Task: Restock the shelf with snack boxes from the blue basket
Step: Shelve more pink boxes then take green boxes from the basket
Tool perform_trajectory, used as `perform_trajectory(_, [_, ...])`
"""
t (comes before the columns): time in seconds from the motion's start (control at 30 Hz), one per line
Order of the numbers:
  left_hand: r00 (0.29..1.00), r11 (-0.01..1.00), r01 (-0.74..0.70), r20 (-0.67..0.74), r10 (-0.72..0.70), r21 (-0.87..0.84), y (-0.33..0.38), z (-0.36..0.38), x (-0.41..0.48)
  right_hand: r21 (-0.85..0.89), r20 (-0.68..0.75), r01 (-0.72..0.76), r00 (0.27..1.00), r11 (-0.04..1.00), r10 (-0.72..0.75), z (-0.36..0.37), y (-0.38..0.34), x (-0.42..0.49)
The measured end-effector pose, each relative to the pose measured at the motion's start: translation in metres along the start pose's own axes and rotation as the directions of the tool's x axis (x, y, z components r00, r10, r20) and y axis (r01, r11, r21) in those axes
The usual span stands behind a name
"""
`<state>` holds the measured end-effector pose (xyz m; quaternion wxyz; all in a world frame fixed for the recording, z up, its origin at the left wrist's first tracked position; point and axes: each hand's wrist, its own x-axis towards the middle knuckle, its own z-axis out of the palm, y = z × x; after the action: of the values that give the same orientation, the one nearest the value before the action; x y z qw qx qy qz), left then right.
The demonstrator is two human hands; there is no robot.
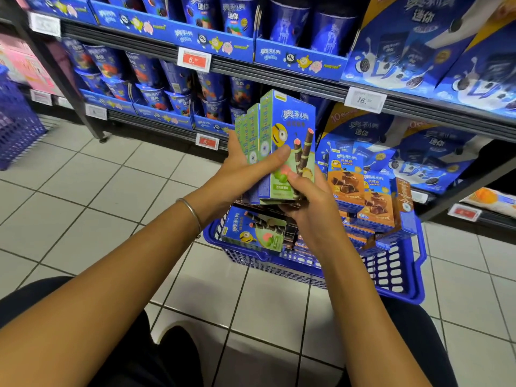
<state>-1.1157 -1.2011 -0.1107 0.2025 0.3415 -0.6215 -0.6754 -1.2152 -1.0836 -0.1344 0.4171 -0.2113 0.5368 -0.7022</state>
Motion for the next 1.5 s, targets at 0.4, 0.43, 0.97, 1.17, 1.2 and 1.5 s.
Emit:
perform_trajectory(0.4, [0.999,0.979,-0.017,0.046,0.027,-0.202,-0.012,0.000,0.016,0.063,-0.012,-0.091,0.996,0.994,0.092,-0.003,0.004,0.026])
perform_trajectory(0.43, [0.999,0.978,-0.011,0.044,0.021,-0.210,-0.014,0.000,0.018,0.058,-0.024,-0.101,0.994,0.993,0.102,-0.004,0.005,0.029])
perform_trajectory(0.97, [0.990,0.927,0.051,-0.106,-0.096,-0.371,0.281,-0.060,-0.093,-0.121,-0.010,-0.305,0.952,0.945,0.306,0.171,-0.282,-0.026])
perform_trajectory(1.17, [0.971,0.970,0.019,-0.225,-0.075,-0.241,0.445,-0.090,-0.151,-0.122,0.016,-0.318,0.946,0.940,0.322,0.264,-0.435,-0.062])
perform_trajectory(1.2, [0.968,0.975,0.013,-0.243,-0.069,-0.224,0.463,-0.095,-0.158,-0.133,0.033,-0.315,0.946,0.940,0.322,0.275,-0.452,-0.067])
perform_trajectory(1.5, [0.922,0.940,-0.088,-0.383,-0.048,-0.328,0.548,-0.156,-0.181,-0.181,0.100,-0.260,0.955,0.949,0.280,0.372,-0.519,-0.060])
